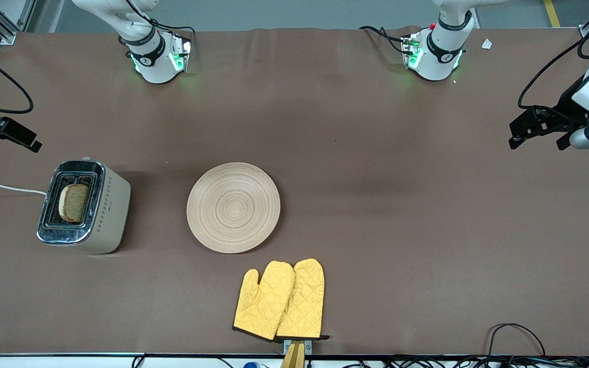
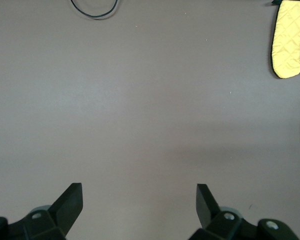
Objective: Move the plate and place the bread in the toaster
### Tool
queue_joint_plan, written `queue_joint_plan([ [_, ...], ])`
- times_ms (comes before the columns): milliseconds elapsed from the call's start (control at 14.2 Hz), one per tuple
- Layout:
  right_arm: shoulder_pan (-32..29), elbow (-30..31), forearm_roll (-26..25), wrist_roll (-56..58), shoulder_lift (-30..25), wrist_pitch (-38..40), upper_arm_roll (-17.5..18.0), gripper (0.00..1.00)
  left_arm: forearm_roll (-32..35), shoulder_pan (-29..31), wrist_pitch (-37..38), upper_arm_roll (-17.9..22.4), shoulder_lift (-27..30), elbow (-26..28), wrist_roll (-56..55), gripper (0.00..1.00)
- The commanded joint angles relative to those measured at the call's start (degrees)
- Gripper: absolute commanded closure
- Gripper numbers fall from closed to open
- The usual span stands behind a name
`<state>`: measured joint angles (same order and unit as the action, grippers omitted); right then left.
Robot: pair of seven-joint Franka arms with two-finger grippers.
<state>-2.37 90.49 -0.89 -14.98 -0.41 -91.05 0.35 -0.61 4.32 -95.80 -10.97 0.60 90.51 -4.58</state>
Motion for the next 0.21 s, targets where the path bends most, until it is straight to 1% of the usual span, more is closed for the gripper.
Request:
queue_joint_plan([
  [0, -0.18, 1.70, 1.33, 0.83, -1.17, -0.88, 0.17, 0.00, 1.14, 0.33, 0.26, -0.19, -0.34, -1.21, 0.01, 0.00],
  [140, -0.18, 1.70, 1.50, 0.83, -1.17, -0.71, 0.17, 0.00, 1.49, 0.25, 0.26, -0.02, -0.77, -1.48, -0.16, 0.00],
])
